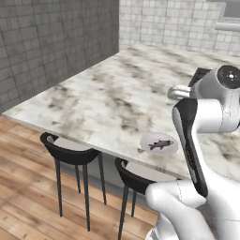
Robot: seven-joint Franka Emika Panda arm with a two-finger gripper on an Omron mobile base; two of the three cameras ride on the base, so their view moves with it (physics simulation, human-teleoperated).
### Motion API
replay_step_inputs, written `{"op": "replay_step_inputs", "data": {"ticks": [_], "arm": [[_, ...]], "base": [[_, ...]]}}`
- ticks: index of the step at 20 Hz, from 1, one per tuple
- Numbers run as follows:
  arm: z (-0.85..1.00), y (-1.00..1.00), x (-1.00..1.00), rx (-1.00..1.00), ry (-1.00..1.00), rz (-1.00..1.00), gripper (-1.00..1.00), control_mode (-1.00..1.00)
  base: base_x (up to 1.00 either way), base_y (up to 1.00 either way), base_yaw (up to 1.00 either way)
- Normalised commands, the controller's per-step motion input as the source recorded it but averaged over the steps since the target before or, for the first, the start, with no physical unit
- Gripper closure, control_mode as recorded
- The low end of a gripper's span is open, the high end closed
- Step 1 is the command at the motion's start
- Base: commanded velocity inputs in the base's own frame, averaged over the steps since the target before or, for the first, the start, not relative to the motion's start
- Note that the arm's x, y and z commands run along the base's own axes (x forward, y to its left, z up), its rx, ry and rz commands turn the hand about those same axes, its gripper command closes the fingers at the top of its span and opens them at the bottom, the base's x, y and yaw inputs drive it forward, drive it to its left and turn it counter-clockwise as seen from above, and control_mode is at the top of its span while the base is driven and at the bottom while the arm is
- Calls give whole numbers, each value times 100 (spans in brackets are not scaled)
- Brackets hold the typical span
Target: Take the lemon wedge from the fridge and place it on the plate with fish on the dining counter.
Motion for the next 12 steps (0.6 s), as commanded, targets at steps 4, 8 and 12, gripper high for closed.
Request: {"op": "replay_step_inputs", "data": {"ticks": [4, 8, 12], "arm": [[-59, 0, 100, -1, 40, -15, 100, -100], [-73, -1, 67, 0, 23, -10, 100, -100], [-60, 0, 28, 4, 15, -3, 100, -100]], "base": [[0, 0, 0], [0, 0, 0], [0, 0, 0]]}}
